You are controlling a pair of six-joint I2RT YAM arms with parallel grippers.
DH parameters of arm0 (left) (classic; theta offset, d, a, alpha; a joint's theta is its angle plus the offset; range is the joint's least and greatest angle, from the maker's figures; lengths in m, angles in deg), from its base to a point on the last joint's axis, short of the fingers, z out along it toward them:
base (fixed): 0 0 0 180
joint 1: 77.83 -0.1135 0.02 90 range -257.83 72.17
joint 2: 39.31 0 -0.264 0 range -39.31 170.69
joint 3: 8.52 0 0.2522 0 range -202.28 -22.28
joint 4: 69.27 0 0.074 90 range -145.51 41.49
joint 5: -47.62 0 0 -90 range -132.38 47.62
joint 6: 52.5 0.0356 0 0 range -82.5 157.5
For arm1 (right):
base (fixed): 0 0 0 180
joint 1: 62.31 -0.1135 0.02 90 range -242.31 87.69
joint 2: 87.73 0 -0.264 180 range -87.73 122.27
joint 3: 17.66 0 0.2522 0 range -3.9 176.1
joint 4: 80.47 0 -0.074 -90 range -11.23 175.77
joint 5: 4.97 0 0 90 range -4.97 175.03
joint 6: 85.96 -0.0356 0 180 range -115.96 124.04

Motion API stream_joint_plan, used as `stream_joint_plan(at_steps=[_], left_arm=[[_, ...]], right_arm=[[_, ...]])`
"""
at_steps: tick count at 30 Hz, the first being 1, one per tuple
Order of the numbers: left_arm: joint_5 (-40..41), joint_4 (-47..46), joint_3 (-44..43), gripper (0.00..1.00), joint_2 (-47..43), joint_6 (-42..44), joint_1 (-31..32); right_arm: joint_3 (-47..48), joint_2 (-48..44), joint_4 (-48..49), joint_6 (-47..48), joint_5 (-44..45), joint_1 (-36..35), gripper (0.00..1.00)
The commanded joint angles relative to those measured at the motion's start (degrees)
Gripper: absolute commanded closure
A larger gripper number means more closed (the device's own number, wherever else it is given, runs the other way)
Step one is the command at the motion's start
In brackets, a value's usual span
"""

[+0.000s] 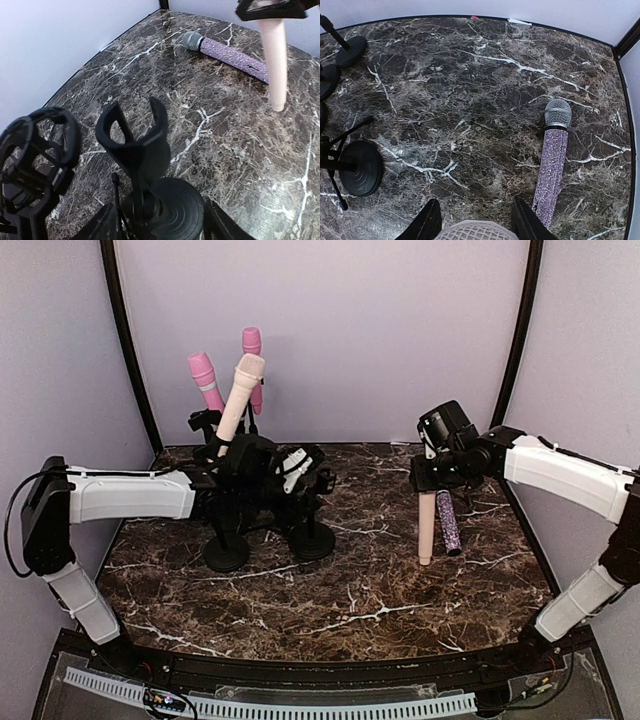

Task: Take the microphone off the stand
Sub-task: Move the microphone stand to the center of the board, then place the microphone at the center of the board.

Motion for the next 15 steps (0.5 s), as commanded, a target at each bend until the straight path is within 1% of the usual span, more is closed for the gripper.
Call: stream_joint_plan(at_steps=[1,4,8,11,15], left_arm=[[-6.1,5.2,0.4,0.33,-10.2,-2.0,-0.3],[-7.8,8.0,0.6,0.26,-15.5,-3.8,-0.3],[-10.8,14.6,-1.3,0.23,-20.1,-4.1,-1.0],[-12.1,19.8,-3.1,0.23,-23.4,-4.0,-3.5],[-13.1,23.1,-4.2,0.20,-29.2,-4.6,-7.7]], right_arm=[[4.0,2.6,-1.0,1.4,-3.8,3.6,0.63],[5.5,6.1,-1.1,2.4,-5.7,5.7,0.62],[8.6,12.2,-1.3,2.6,-5.1,7.6,0.60],[11.2,17.2,-0.8,2.4,-4.8,9.1,0.58],[15.6,24.5,0.3,2.2,-4.8,10.1,0.54]])
